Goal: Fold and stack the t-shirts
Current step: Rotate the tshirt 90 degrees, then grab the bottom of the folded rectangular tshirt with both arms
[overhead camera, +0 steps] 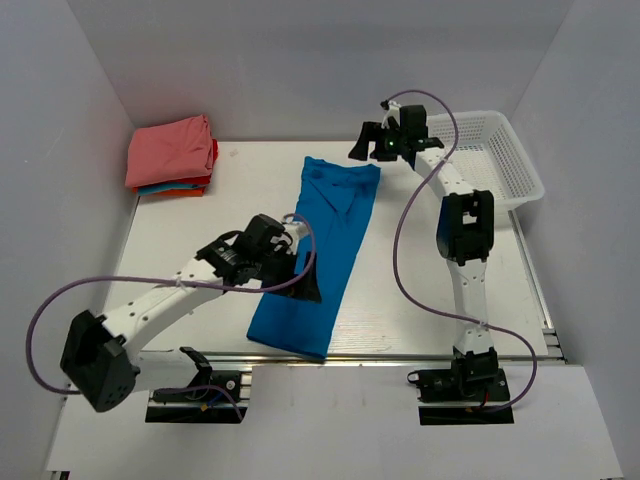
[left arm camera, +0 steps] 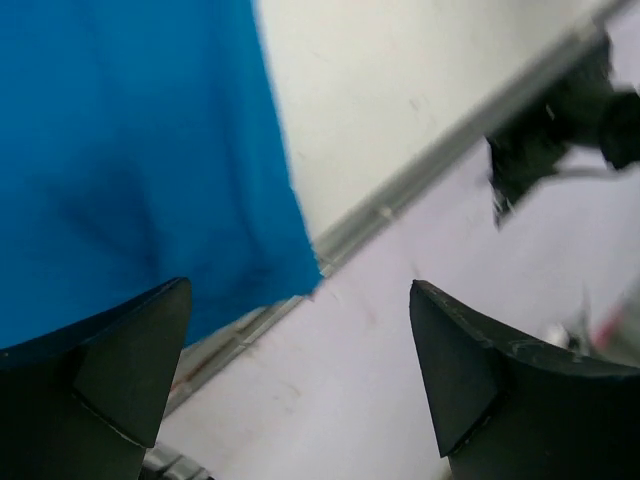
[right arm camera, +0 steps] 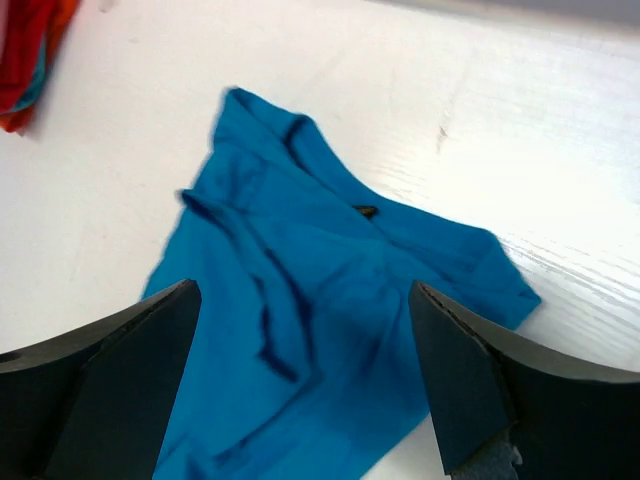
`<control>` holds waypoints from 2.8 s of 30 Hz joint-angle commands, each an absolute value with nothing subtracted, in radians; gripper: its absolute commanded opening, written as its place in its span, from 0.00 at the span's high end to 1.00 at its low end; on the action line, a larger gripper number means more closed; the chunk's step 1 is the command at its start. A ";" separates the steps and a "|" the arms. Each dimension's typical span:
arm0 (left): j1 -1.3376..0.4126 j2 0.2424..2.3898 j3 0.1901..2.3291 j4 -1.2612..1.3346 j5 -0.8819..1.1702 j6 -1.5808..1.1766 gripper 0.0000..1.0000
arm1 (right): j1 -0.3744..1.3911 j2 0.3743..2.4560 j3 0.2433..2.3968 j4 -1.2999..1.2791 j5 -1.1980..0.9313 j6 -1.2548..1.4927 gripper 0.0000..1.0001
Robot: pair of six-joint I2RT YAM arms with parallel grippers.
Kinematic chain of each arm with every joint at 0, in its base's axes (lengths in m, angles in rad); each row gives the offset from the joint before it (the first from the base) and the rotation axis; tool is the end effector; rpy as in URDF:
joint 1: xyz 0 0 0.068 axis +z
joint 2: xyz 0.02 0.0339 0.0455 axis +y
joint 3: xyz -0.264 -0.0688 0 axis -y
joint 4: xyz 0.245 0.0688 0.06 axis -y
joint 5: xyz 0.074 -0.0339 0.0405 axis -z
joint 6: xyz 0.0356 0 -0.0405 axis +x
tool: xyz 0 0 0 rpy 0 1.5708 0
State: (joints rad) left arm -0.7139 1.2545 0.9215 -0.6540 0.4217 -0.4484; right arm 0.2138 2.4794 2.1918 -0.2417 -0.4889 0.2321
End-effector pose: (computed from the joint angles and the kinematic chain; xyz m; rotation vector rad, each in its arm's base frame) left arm 0.1777 -0.1732 0.2522 0.5351 2.6813 -0.9382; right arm 0.5546 0.1375 0.2106 -0.2819 2.1081 0.7792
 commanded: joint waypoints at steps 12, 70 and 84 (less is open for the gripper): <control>-0.687 1.015 0.868 -0.792 -0.350 -0.703 0.00 | 0.497 2.054 1.703 -0.449 -0.095 0.255 0.10; -0.687 1.246 0.563 -0.210 0.023 -0.500 0.00 | 0.535 1.269 0.661 -0.284 -0.321 0.411 0.10; -0.687 1.307 0.483 -0.061 0.055 -0.509 0.21 | 0.552 1.443 0.584 -0.103 -0.436 0.485 0.26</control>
State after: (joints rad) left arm -0.6884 1.2942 0.4999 -0.0711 0.0334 -0.5068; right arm 0.5457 1.4063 0.6109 -0.1486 -0.3981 0.4656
